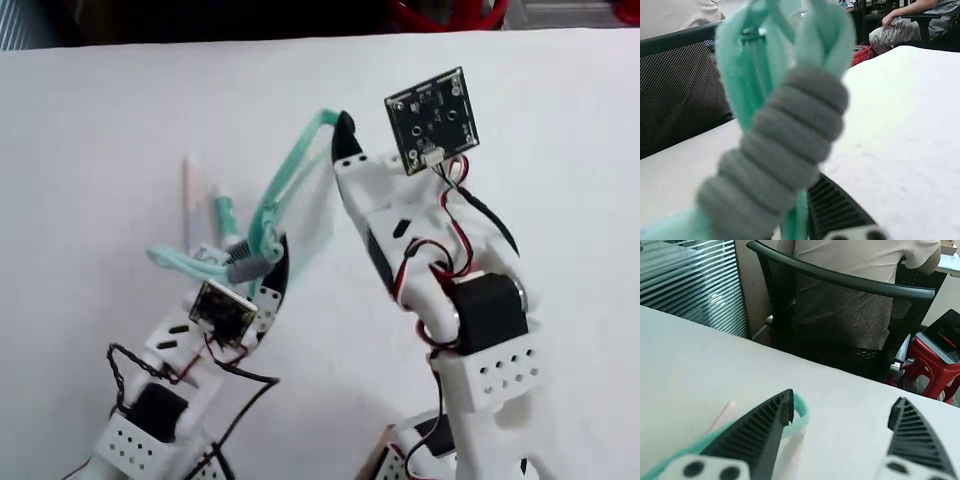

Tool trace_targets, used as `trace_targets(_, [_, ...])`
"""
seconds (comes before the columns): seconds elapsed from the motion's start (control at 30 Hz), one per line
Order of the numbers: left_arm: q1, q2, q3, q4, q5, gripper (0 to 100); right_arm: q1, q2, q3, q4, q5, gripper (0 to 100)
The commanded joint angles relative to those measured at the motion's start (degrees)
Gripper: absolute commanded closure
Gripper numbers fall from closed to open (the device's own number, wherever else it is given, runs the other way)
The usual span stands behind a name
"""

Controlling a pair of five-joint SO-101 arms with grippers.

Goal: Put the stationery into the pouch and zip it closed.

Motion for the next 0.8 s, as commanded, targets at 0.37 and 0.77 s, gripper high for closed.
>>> trace_targets(0.37, [-0.1, 0.3, 0.1, -0.6, -0.4, 96, -1.1, 24.3, -26.4, 15.1, -2.9, 74.2])
trace_targets(0.77, [-0.1, 0.3, 0.1, -0.6, -0.4, 96, -1.4, 41.5, -55.4, 41.3, -3.2, 79.7])
